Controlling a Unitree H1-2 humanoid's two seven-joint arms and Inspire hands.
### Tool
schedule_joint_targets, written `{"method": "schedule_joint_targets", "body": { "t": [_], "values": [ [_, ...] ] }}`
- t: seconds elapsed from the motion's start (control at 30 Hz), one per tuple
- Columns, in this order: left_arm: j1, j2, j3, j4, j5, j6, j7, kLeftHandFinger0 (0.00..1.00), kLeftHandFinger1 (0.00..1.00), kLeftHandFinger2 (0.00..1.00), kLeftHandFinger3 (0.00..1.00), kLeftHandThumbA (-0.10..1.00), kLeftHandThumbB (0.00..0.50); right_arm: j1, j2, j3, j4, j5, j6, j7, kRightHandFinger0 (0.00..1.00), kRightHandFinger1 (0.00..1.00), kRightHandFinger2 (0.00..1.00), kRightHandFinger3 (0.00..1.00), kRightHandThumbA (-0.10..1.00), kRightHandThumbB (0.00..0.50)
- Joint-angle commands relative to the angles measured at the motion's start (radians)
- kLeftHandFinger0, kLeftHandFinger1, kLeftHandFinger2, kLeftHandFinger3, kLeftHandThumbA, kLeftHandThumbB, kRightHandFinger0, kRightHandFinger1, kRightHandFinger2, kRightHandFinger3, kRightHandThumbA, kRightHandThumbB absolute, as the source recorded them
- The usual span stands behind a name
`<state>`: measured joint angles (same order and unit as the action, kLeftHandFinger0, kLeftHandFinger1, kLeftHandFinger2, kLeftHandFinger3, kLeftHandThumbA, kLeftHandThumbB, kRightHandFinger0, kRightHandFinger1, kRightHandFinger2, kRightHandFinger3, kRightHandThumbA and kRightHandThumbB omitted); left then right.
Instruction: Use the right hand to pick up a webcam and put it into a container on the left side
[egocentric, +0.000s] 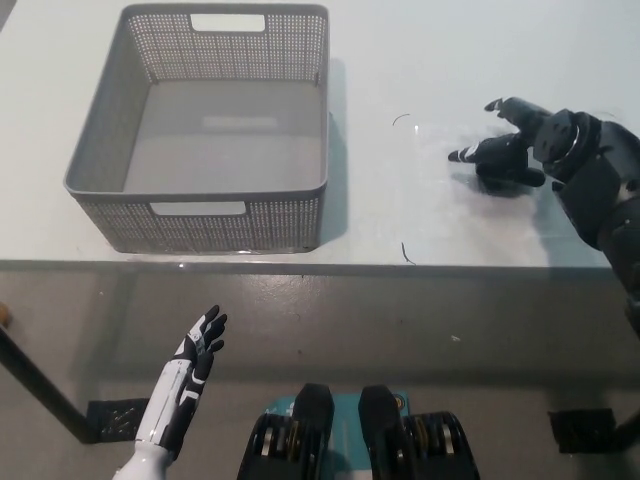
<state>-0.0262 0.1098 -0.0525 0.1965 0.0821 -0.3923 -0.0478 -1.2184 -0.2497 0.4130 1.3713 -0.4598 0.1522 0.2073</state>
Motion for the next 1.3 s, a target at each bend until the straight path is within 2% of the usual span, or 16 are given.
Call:
{"method": "schedule_joint_targets", "body": {
  "t": [0.0,0.2,0.47,0.5,0.63,0.77,0.8,0.83,1.03,1.13,1.2,1.23,1.27],
  "values": [
    [-0.01,0.008,-0.001,-0.007,-0.002,-0.046,-0.005,1.0,1.0,1.0,1.0,0.97,0.183,-0.02,-0.011,-0.009,0.015,0.015,-0.041,-0.002,1.0,1.0,1.0,1.0,0.87,0.5],
    [-0.006,0.01,0.003,-0.015,-0.01,-0.036,-0.008,1.0,1.0,1.0,1.0,0.98,0.2,0.015,-0.025,0.01,0.039,0.004,-0.041,0.008,1.0,1.0,1.0,1.0,0.82,0.5],
    [-0.008,0.007,0.003,-0.007,-0.009,-0.045,-0.009,1.0,1.0,1.0,1.0,0.97,0.189,0.035,-0.035,0.031,0.053,-0.004,-0.045,0.011,1.0,1.0,1.0,1.0,0.78,0.496],
    [-0.008,0.008,0.002,-0.005,-0.008,-0.047,-0.009,1.0,1.0,1.0,1.0,0.98,0.188,0.039,-0.037,0.022,0.054,0.007,-0.046,0.022,1.0,1.0,1.0,1.0,0.77,0.483],
    [-0.005,0.007,0.002,-0.011,-0.01,-0.039,-0.009,1.0,1.0,1.0,1.0,0.97,0.186,0.04,-0.038,0.029,0.056,-0.001,-0.027,0.026,1.0,1.0,1.0,1.0,0.75,0.499],
    [-0.001,0.006,0.004,-0.009,-0.012,-0.046,-0.008,1.0,1.0,1.0,1.0,0.97,0.182,0.031,-0.04,0.055,0.057,-0.023,-0.026,0.022,1.0,1.0,1.0,1.0,0.72,0.493],
    [0.001,0.006,0.004,-0.011,-0.014,-0.047,-0.009,1.0,1.0,1.0,1.0,0.97,0.183,0.029,-0.042,0.073,0.059,-0.037,-0.031,0.019,1.0,1.0,1.0,1.0,0.74,0.484],
    [0.001,0.006,0.005,-0.012,-0.021,-0.045,-0.011,1.0,1.0,1.0,1.0,0.96,0.19,0.025,-0.046,0.08,0.059,-0.04,-0.033,0.018,1.0,1.0,1.0,1.0,0.71,0.469],
    [-0.003,0.009,0.007,-0.013,-0.03,-0.05,-0.016,1.0,1.0,1.0,1.0,0.95,0.163,0.008,-0.069,0.114,0.07,-0.047,-0.001,0.035,1.0,1.0,1.0,1.0,0.65,0.5],
    [-0.002,0.008,0.01,-0.013,-0.034,-0.051,-0.018,1.0,1.0,1.0,1.0,0.96,0.176,0.016,-0.083,0.124,0.078,-0.046,-0.007,0.046,1.0,1.0,1.0,1.0,0.65,0.5],
    [0.0,0.008,0.011,-0.015,-0.038,-0.049,-0.019,1.0,1.0,1.0,1.0,0.96,0.181,0.026,-0.086,0.125,0.08,-0.044,-0.007,0.042,1.0,1.0,1.0,1.0,0.62,0.463],
    [0.002,0.008,0.011,-0.016,-0.039,-0.05,-0.019,1.0,1.0,1.0,1.0,0.96,0.179,0.03,-0.088,0.123,0.08,-0.04,-0.007,0.041,1.0,1.0,1.0,1.0,0.62,0.467],
    [0.003,0.01,0.011,-0.018,-0.039,-0.05,-0.02,1.0,1.0,1.0,1.0,0.95,0.171,0.037,-0.089,0.11,0.081,-0.027,0.005,0.038,1.0,1.0,1.0,1.0,0.6,0.449]
  ]
}}
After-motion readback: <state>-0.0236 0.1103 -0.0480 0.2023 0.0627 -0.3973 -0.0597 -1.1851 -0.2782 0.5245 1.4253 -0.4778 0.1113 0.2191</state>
